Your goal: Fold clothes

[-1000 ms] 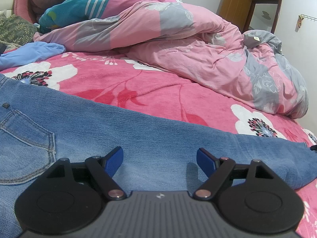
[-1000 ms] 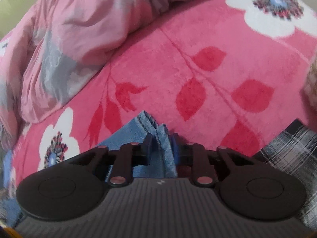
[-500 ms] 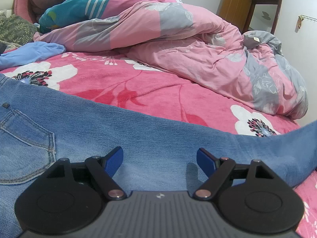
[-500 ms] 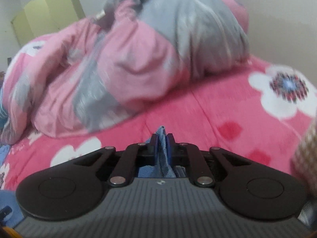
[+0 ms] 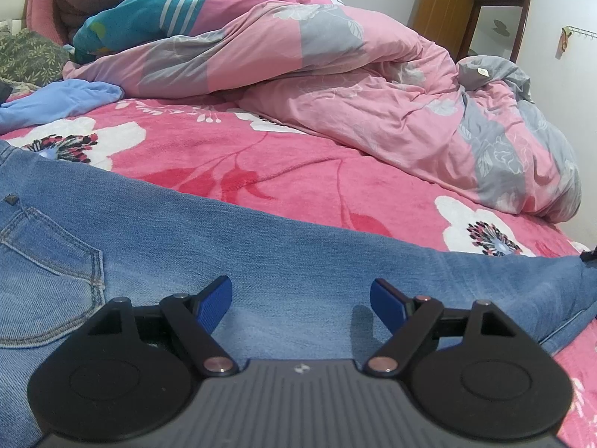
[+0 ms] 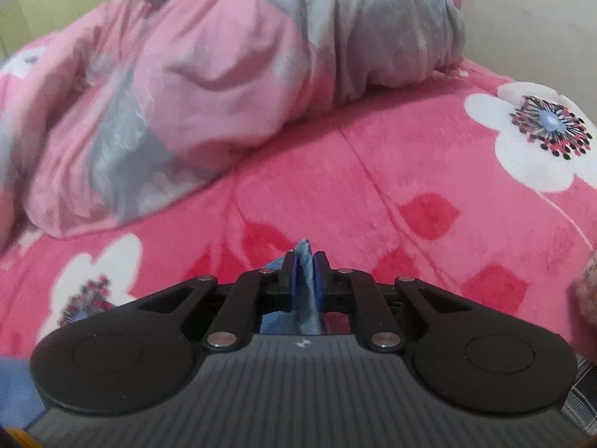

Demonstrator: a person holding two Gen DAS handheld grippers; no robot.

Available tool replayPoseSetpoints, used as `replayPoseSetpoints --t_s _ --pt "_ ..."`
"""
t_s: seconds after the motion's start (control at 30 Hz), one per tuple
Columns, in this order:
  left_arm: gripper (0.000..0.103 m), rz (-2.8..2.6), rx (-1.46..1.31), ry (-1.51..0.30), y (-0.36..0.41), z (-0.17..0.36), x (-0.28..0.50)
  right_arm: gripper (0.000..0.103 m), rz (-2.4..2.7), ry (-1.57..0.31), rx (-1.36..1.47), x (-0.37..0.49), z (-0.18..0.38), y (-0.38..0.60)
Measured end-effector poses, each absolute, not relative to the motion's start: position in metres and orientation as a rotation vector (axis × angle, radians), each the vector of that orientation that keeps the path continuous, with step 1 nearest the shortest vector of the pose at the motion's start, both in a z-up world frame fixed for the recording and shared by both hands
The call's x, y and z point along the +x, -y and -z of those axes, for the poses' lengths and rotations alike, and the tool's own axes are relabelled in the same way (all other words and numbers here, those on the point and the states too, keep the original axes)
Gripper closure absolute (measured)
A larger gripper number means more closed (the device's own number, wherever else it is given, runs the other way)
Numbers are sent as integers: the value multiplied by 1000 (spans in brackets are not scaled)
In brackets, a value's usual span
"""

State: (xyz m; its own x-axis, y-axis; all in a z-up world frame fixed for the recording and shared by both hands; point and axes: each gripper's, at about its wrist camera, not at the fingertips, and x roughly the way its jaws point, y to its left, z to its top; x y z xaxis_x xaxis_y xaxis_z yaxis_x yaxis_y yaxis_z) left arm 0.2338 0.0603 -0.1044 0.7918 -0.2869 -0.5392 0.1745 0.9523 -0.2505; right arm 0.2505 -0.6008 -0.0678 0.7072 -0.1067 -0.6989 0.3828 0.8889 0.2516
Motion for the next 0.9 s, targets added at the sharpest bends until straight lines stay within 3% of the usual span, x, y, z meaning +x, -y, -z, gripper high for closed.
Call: replayPoseSetpoints --t_s 0.07,0.23,0.4,0.63,0.73,0.77,0.8,0.9 --pt "21 250 -192 -609 -60 105 234 77 312 -764 391 249 75 602" --pt "21 250 -194 -608 -60 105 233 58 380 -686 466 216 63 612" --pt "21 250 -194 -608 -60 105 233 53 304 -622 654 165 48 623" --pt "20 259 -208 -603 -62 106 234 53 278 -725 554 168 68 603" --pt "20 259 -208 -603 -63 106 234 57 249 -739 534 178 77 598" --pt "20 259 -208 -603 -63 106 234 74 236 -743 520 179 78 594" --pt "20 259 -209 -603 -62 106 234 85 225 -746 506 181 78 591" --pt "20 259 -208 -603 -62 106 234 92 227 -710 456 176 66 583"
